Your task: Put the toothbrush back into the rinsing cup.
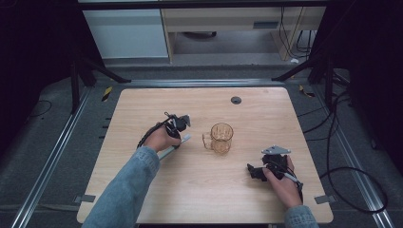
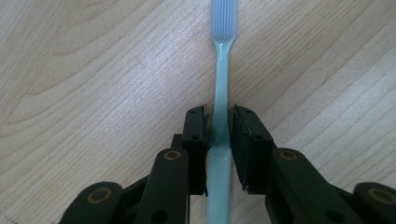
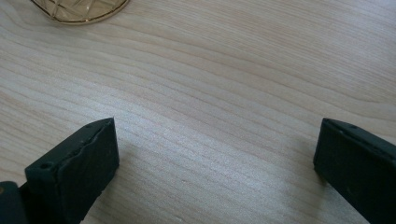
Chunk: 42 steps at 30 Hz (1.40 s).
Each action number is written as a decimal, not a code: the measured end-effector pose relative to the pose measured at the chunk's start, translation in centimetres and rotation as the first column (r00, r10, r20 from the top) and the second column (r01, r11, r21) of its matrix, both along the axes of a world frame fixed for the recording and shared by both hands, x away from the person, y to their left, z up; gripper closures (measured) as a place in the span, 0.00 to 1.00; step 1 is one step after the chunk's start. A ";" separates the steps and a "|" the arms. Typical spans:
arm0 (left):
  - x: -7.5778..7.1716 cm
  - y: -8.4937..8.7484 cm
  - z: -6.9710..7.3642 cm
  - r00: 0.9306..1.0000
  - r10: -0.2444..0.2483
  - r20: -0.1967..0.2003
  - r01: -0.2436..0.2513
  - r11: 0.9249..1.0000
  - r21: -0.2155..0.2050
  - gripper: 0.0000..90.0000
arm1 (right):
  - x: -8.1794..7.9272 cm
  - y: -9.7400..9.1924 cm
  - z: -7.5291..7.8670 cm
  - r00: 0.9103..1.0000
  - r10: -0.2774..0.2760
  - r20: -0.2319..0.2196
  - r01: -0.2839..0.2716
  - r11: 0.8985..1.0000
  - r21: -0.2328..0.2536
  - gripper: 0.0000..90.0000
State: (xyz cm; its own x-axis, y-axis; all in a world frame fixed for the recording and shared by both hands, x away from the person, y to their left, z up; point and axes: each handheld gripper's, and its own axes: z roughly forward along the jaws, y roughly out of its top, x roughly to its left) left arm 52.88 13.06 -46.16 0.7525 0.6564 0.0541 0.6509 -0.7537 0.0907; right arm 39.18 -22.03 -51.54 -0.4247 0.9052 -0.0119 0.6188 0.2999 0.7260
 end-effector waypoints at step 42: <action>-4.7 1.9 7.9 0.934 0.142 0.327 -0.003 0.920 -0.391 0.88 | 0.0 0.0 0.0 1.000 -0.003 -0.005 0.003 1.000 0.007 0.01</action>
